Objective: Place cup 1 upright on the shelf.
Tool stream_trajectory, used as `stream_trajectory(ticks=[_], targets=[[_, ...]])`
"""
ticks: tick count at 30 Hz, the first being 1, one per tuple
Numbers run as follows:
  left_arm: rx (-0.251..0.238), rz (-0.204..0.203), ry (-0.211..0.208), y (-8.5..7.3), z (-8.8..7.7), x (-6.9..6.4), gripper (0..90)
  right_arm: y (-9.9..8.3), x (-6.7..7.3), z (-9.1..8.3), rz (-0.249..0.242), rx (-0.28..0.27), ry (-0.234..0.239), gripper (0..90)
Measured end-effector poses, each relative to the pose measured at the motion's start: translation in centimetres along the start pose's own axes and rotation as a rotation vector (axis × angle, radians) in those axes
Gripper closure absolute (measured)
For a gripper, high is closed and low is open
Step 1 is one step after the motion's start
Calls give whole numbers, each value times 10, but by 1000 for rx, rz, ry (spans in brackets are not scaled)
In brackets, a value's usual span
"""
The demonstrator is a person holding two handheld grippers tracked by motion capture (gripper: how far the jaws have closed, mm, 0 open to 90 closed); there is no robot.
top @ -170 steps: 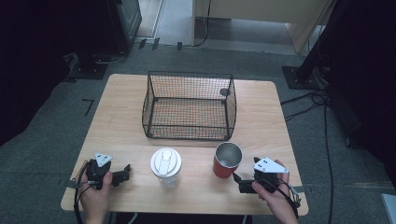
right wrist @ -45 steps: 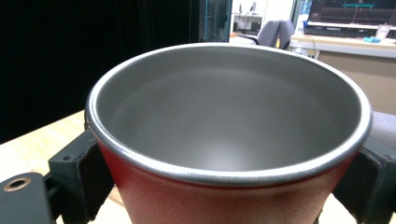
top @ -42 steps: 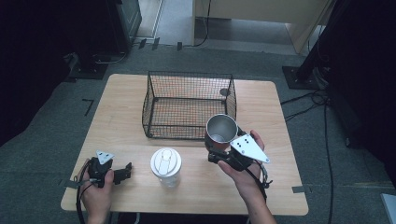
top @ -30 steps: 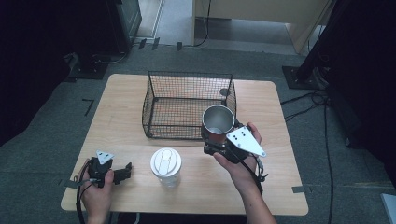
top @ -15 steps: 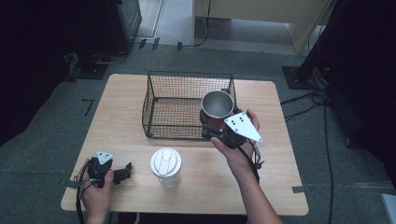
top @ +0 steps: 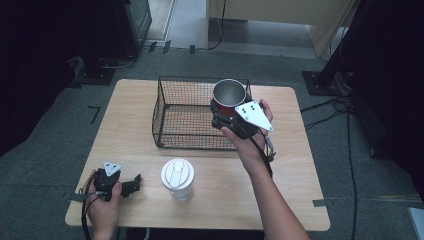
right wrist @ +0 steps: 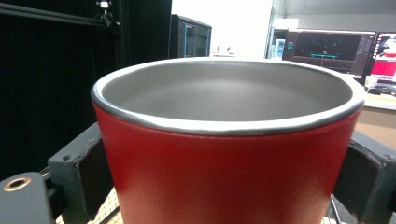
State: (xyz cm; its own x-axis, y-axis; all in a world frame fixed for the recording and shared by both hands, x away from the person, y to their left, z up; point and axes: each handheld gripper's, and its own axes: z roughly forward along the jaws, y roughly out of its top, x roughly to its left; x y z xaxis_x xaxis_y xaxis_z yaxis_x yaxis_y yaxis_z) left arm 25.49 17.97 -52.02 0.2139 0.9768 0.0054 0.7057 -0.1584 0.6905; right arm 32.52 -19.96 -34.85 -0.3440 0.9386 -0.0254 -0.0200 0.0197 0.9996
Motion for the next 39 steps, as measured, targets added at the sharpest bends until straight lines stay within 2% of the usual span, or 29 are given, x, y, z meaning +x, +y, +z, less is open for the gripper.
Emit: stream_trajectory(ticks=[7,11,18,25,32,35,39], targets=[[-1,0,-1,0,0,0,2,-5,-4,20,27,-9,10,72],[-1,0,-1,0,0,0,2,-9,-6,32,12,-7,7,72],[0,1,-1,0,0,0,2,-19,-11,52,32,16,22,72],[0,0,-1,0,0,0,2,-34,-18,77,53,41,-25,72],[-1,0,-1,0,0,0,2,-50,-18,92,1,25,-54,71],[-1,0,-2,0,0,0,2,-55,-21,99,51,38,-26,71],[-1,0,-1,0,0,0,2,-60,-22,105,54,49,-22,71]])
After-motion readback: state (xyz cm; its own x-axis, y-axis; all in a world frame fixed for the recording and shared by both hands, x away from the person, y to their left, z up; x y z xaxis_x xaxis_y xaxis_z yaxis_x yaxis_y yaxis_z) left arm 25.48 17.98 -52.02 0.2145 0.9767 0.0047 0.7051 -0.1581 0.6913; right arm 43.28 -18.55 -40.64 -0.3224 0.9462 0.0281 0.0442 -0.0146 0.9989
